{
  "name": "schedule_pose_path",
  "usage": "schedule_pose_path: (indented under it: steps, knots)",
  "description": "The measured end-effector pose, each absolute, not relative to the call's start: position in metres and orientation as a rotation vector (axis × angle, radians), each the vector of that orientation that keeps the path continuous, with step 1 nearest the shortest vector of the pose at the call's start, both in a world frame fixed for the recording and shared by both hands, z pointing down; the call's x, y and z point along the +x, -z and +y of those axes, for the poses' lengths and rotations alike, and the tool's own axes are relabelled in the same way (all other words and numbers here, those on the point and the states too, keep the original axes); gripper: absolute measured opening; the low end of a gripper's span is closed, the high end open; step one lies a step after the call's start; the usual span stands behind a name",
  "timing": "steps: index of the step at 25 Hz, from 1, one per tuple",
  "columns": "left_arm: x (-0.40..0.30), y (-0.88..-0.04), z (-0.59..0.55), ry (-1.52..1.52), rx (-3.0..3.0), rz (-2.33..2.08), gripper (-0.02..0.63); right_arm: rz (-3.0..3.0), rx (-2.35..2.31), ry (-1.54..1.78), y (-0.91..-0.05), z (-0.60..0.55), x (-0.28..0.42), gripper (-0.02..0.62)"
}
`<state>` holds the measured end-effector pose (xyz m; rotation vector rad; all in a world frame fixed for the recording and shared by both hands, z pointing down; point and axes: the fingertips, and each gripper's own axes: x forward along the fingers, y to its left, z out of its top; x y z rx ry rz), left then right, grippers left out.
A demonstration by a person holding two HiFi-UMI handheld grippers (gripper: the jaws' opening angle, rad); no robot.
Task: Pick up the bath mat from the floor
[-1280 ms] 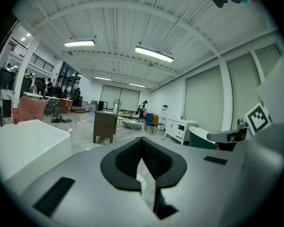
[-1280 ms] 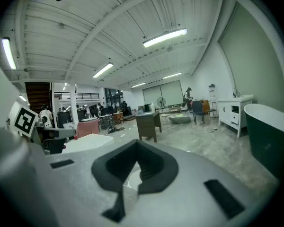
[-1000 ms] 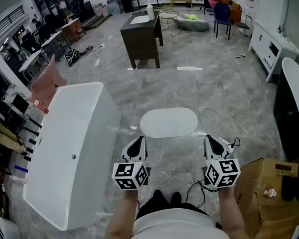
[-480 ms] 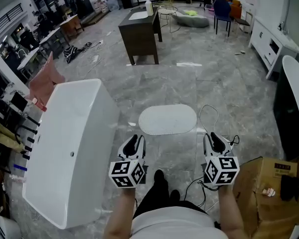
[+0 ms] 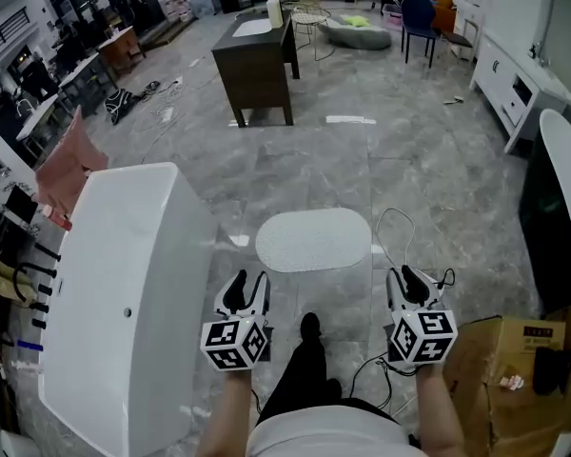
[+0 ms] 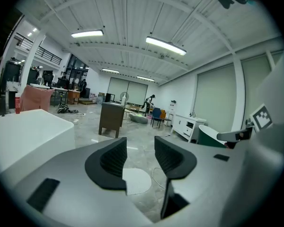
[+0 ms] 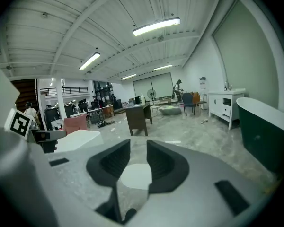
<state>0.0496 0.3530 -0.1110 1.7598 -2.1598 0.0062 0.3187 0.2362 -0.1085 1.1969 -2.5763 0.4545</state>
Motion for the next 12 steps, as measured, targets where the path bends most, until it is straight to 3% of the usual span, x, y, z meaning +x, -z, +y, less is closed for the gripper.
schedule_pose_path:
  steps: [12]
  knots:
    - [-0.066,0.093,0.237,0.010,1.699,-2.158,0.202,-2.487,1.210,-0.447,0.092,0.107,0.226,0.095]
